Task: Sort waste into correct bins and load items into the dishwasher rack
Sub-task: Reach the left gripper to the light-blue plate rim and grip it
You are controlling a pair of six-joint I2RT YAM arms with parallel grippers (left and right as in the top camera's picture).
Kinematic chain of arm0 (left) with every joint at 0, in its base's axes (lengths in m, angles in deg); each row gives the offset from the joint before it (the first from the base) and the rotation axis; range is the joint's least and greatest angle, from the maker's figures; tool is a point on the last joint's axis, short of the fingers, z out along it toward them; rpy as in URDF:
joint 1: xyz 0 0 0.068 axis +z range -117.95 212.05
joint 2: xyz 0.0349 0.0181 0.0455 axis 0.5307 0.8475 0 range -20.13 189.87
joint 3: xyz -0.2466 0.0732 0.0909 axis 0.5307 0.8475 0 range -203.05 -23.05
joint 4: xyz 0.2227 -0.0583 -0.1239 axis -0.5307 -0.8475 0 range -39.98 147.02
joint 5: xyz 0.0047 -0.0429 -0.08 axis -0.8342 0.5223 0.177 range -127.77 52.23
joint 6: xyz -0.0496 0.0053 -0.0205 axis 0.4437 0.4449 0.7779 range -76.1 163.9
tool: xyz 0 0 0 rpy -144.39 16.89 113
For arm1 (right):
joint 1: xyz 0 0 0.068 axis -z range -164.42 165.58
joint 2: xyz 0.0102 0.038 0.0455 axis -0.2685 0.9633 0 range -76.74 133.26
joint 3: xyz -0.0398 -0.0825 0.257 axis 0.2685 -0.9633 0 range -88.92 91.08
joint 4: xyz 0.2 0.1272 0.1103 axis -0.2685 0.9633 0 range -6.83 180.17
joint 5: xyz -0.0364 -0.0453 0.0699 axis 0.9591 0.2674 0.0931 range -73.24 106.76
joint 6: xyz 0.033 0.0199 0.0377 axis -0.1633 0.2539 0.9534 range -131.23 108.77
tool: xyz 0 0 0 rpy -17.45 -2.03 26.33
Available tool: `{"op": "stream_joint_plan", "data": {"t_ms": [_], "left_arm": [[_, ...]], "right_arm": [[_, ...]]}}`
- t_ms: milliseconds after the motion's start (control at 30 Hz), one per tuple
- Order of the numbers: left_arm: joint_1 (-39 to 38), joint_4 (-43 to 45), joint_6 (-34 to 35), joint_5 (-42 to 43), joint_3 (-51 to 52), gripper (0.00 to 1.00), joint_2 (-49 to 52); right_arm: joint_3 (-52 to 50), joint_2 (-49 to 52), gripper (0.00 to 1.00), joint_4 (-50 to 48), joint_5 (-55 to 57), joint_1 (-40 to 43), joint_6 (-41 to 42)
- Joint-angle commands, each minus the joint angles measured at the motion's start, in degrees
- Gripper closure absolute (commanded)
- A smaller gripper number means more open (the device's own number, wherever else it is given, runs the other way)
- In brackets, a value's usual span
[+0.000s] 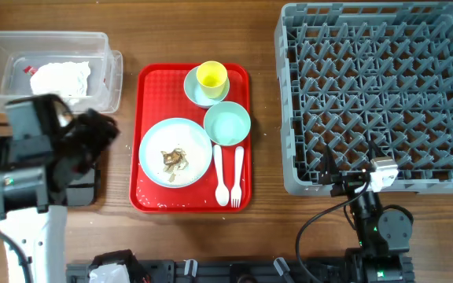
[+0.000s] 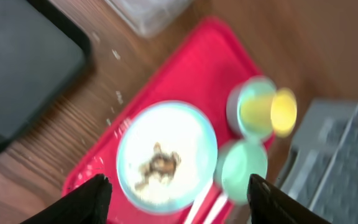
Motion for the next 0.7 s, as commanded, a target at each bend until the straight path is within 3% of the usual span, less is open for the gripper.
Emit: {"op": "stream_joint_plan", "data": {"t_ms": [0,133,233,333,467,667], "left_arm": [[-9.8,4.4,-3.3,2.6,5.7,0.32,2.0],[-21.4,13.4,-3.0,1.7,10.6,0.31,7.0],[-30.2,16.7,-2.6,-7.3,10.6,0.28,14.6],[-35.9,17.8,-2.6,-15.1,10.6,0.26,22.1],[-41.9,21.9,-3.3,-15.9,10.6,0.27,31.7],[-44.7,23.2,-3.3,-16.0,10.6,0.43,35.5]], "right_arm": [[-0.1,-0.3,0.00,-0.3,-0.7,-0.2,0.7],[-0.1,-0.3,0.00,-0.3,-0.7,-0.2,0.7],[-0.1,-0.3,0.00,-0.3,-0.7,-0.2,0.7],[-0.1,-0.3,0.00,-0.3,-0.7,-0.2,0.7],[-0.1,-0.3,0.00,-0.3,-0.7,-0.2,0.7],[-0.1,-0.3,0.00,-0.3,-0.7,-0.2,0.7]]}}
